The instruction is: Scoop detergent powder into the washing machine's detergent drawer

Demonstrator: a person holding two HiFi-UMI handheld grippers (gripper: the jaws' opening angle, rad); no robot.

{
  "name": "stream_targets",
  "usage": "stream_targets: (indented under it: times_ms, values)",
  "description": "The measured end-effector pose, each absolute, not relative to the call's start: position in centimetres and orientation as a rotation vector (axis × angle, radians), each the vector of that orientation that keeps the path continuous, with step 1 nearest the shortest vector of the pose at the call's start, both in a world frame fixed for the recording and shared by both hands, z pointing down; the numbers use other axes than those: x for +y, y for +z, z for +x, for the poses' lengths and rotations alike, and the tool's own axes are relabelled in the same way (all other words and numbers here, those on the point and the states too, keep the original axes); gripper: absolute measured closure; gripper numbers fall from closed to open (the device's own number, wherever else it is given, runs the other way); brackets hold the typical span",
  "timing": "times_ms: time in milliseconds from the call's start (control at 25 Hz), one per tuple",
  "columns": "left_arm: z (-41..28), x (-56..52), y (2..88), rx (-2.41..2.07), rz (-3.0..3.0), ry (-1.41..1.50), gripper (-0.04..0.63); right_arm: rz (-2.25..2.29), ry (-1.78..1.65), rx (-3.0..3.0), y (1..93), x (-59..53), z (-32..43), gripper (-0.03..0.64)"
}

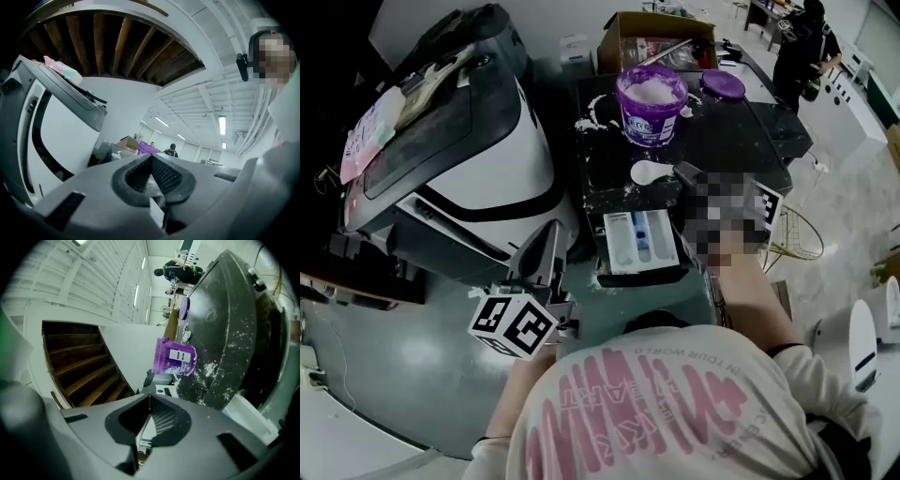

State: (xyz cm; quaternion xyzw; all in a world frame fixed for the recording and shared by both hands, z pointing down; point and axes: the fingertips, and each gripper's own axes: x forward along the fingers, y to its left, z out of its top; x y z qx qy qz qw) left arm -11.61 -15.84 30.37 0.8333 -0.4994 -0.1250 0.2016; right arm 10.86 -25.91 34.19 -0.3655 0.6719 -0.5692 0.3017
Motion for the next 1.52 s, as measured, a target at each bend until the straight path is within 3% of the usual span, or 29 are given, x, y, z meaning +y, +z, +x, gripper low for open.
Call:
stream_targets:
  times_ms: [920, 1520]
  values:
    - [-16.4, -9.7, 35.3, -1.171, 2.345, -0.316, 0.595, -1.244, -1.526, 1.65, 41.3, -14.3, 7.7, 0.617]
    - [-17.9, -10.5, 37.4, -1.122, 2.323, -0.33, 0.595, -1.609, -1.4, 1.904, 44.3, -14.8, 6.2, 0.617]
